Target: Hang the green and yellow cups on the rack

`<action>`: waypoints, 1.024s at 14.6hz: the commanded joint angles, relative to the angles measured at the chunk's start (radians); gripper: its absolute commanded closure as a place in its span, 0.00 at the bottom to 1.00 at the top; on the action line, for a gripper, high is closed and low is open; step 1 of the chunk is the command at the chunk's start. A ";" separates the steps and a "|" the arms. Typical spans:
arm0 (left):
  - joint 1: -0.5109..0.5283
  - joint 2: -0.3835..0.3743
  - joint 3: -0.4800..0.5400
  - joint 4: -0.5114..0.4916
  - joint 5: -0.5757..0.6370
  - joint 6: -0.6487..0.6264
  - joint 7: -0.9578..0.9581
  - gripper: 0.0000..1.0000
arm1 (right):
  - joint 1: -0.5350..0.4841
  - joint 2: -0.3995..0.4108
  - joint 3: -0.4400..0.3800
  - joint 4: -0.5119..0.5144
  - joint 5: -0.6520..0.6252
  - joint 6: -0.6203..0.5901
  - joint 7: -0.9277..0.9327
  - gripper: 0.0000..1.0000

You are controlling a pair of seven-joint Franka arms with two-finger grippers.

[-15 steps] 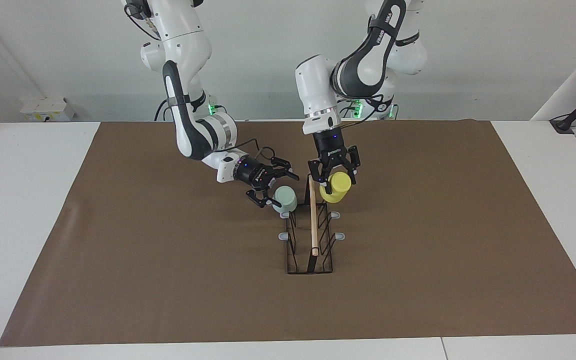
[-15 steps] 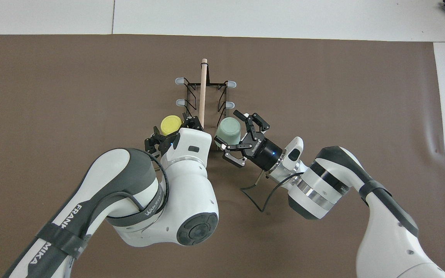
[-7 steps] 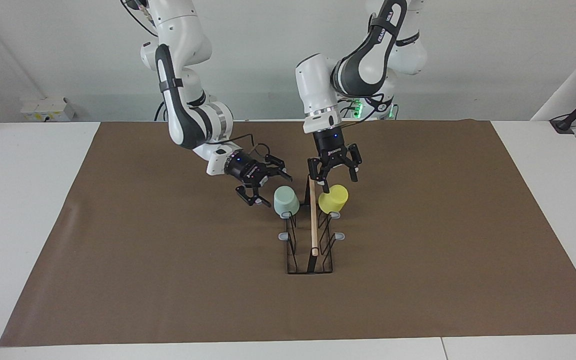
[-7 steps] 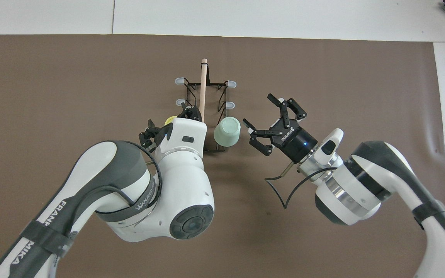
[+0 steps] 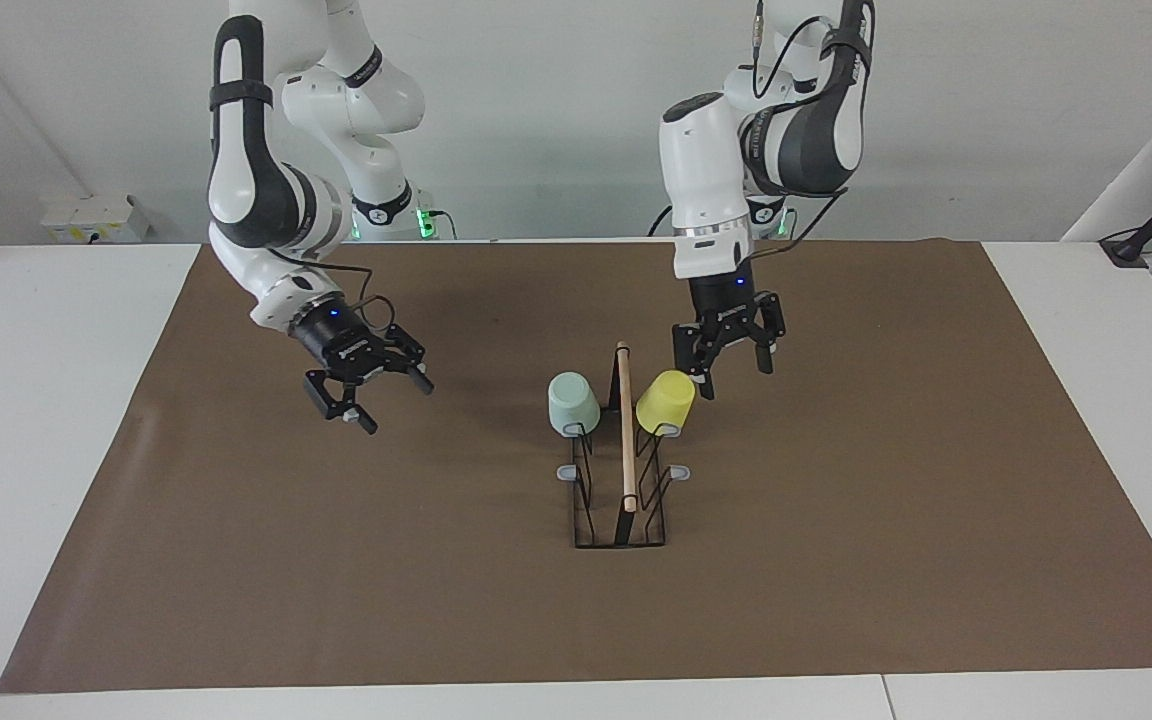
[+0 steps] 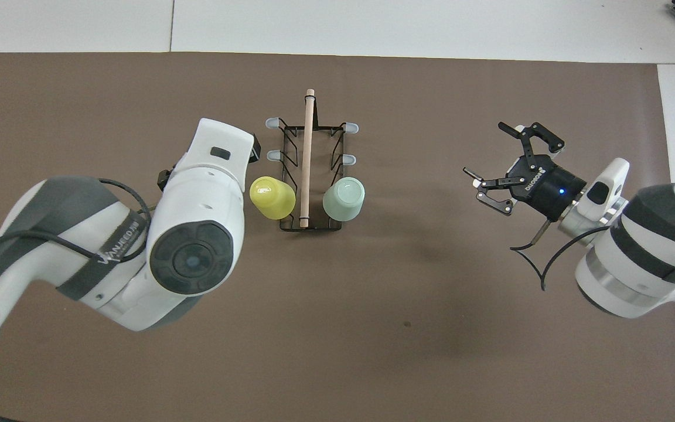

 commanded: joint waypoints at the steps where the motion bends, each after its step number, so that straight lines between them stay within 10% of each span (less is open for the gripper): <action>1: 0.082 -0.052 -0.007 -0.014 -0.139 -0.004 0.246 0.00 | -0.065 0.007 0.008 0.051 -0.295 0.003 0.129 0.00; 10: 0.317 -0.131 0.002 0.019 -0.487 -0.246 0.996 0.00 | -0.187 0.034 0.008 0.175 -1.309 -0.001 0.697 0.00; 15: 0.447 -0.106 0.008 0.137 -0.612 -0.448 1.322 0.00 | -0.131 0.045 0.013 0.206 -1.635 -0.062 1.223 0.00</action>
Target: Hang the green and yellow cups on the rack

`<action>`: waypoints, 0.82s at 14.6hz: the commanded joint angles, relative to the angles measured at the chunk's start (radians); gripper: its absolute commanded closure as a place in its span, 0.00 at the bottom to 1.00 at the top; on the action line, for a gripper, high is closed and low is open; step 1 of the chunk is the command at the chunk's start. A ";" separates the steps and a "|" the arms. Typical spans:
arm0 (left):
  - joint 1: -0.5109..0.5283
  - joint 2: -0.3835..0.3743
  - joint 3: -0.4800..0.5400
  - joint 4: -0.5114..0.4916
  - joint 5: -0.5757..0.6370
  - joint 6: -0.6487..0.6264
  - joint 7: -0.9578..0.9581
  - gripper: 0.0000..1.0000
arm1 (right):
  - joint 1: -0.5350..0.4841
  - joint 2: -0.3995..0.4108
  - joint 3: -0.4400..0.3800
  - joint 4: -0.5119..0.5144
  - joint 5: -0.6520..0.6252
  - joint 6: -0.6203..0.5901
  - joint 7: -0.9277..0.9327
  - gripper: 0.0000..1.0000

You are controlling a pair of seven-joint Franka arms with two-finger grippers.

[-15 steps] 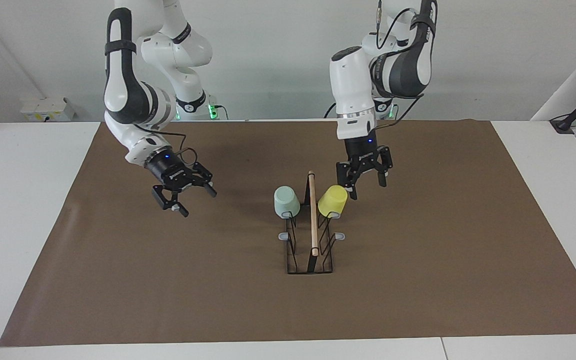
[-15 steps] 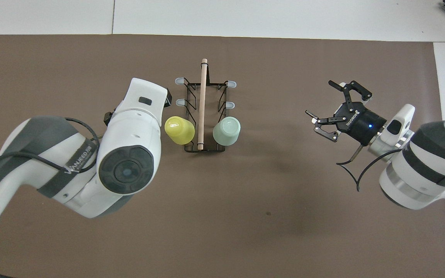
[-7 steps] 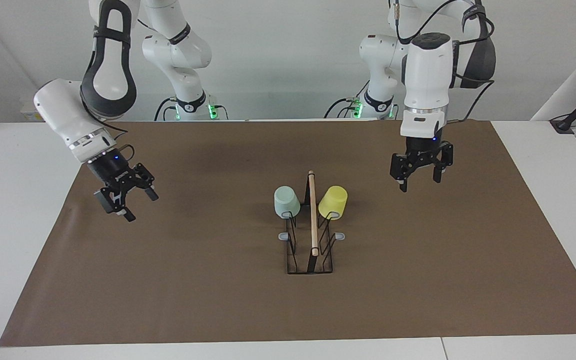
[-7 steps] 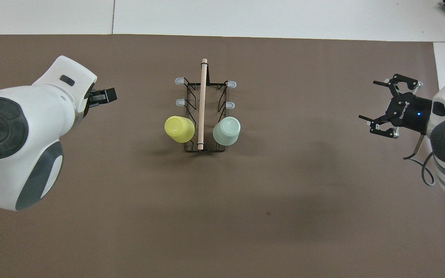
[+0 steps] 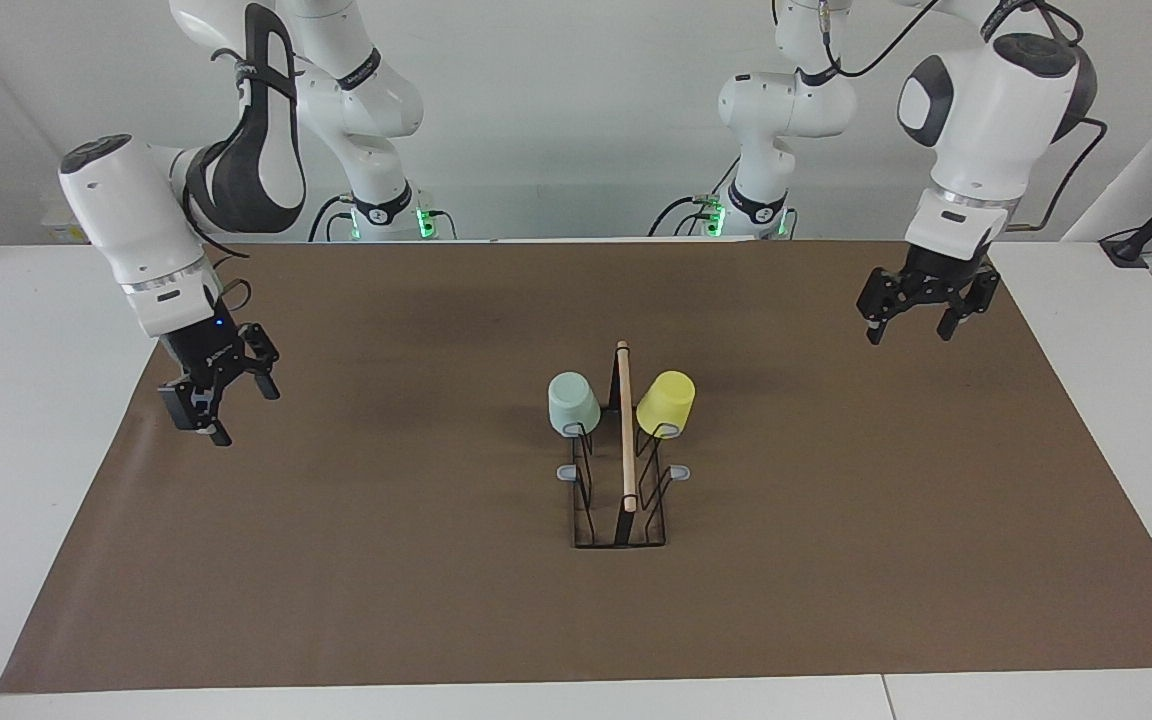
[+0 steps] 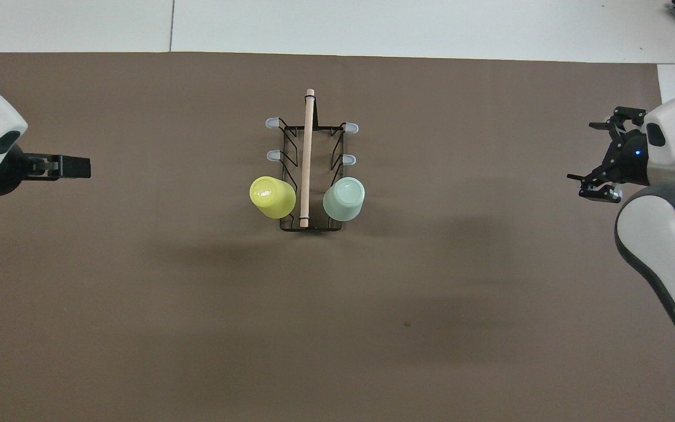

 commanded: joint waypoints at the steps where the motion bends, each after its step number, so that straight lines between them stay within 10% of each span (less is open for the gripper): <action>1: 0.053 0.015 -0.006 0.052 -0.035 -0.076 0.144 0.00 | 0.039 0.019 0.005 0.026 -0.161 -0.040 0.279 0.00; 12: -0.006 0.015 -0.037 0.134 -0.035 -0.298 0.178 0.00 | 0.163 0.012 0.004 0.136 -0.344 -0.320 1.280 0.00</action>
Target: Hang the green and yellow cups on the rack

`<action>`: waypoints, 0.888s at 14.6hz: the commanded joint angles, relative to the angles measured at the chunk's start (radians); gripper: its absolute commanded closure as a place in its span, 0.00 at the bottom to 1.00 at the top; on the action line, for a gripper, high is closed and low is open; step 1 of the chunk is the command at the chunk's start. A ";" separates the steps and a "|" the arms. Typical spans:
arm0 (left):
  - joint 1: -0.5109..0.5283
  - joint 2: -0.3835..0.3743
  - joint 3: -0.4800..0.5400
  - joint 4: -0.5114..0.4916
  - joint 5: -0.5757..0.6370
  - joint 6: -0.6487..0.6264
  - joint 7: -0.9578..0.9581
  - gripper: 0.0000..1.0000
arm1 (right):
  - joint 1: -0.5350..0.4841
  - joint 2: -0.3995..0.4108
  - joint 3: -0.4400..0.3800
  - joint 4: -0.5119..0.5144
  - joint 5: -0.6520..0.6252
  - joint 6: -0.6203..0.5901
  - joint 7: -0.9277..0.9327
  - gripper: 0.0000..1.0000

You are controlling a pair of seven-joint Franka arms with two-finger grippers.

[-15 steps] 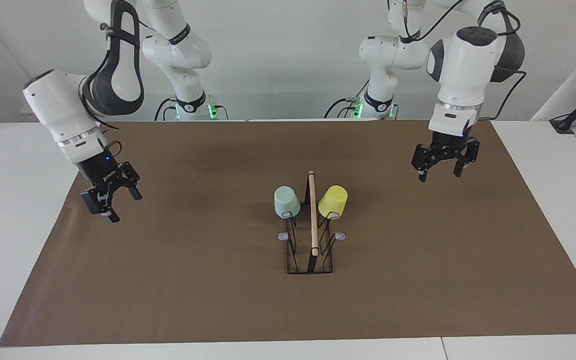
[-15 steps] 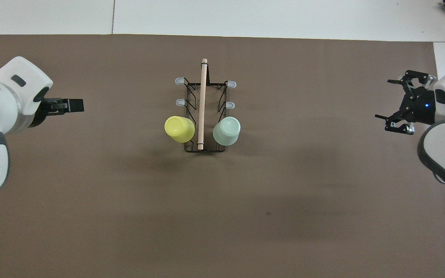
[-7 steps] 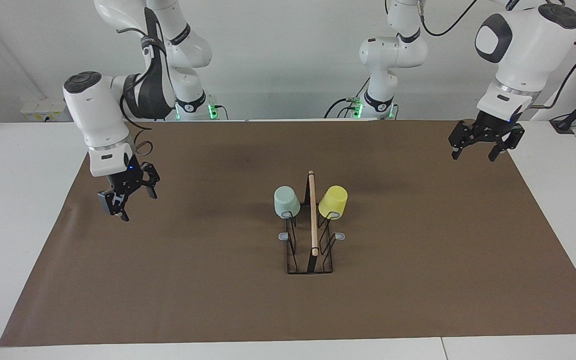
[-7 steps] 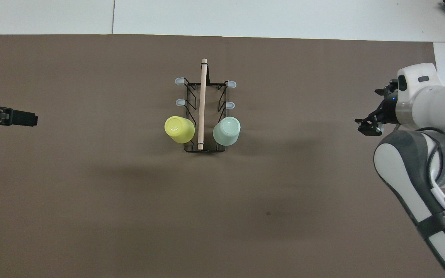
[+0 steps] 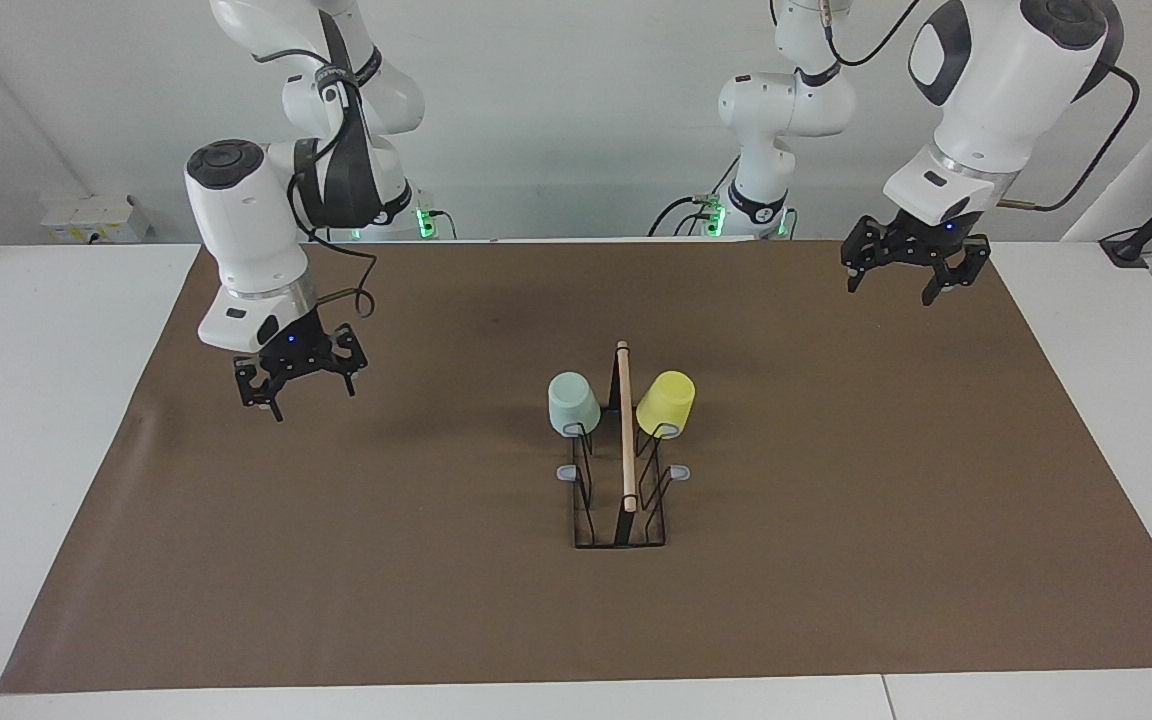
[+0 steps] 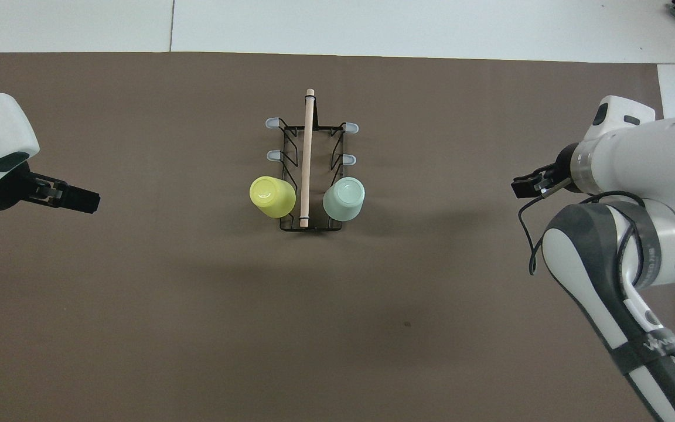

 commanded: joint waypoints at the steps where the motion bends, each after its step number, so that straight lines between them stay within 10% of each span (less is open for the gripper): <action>1: 0.009 0.007 0.020 0.022 -0.014 -0.030 0.012 0.00 | 0.002 0.001 -0.003 0.085 -0.058 -0.130 0.138 0.00; 7: 0.017 0.010 0.023 0.040 -0.003 -0.050 0.015 0.00 | 0.007 -0.031 -0.078 0.286 -0.012 -0.530 0.302 0.00; 13: 0.055 0.019 -0.005 0.080 -0.003 -0.100 0.012 0.00 | 0.006 -0.133 -0.121 0.227 0.057 -0.598 0.297 0.00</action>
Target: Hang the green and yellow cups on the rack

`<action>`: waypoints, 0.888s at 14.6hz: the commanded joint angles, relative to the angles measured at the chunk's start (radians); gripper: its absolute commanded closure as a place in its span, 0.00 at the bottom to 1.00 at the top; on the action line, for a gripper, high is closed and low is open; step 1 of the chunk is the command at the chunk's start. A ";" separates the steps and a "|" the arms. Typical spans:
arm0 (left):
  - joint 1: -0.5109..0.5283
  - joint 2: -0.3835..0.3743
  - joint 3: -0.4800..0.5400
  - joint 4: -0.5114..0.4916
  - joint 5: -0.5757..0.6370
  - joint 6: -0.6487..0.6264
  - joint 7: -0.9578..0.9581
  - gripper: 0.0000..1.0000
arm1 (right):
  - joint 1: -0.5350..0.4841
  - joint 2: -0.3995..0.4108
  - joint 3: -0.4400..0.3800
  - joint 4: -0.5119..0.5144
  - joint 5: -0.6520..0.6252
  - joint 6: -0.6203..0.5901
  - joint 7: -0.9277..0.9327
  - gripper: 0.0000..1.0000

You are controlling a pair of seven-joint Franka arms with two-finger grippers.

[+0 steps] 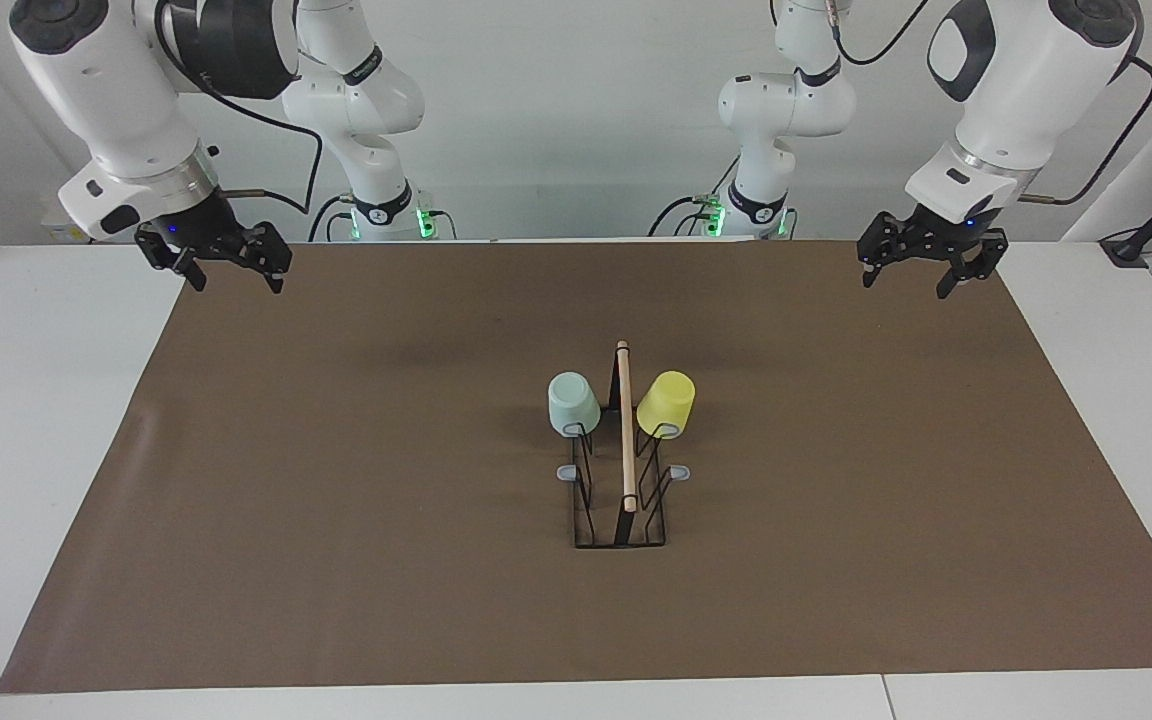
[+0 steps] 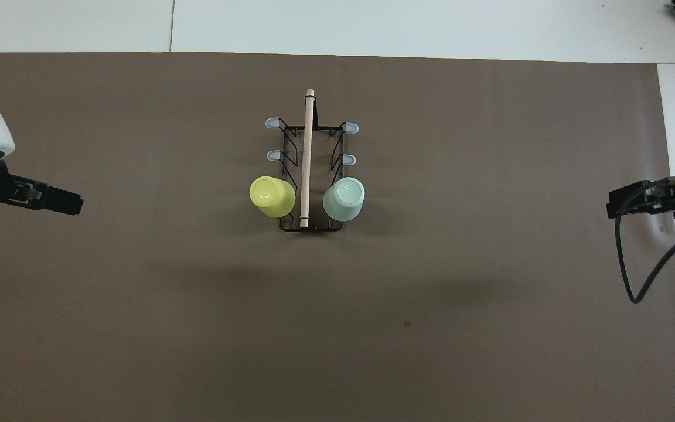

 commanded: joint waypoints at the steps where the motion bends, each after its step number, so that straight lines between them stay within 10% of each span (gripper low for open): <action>1: 0.064 0.024 -0.060 0.082 -0.003 -0.080 0.010 0.00 | 0.004 -0.012 -0.004 -0.008 0.022 0.007 0.016 0.00; 13: 0.130 0.034 -0.132 0.095 0.001 -0.134 -0.018 0.00 | 0.009 0.025 -0.003 0.105 0.028 -0.104 0.009 0.00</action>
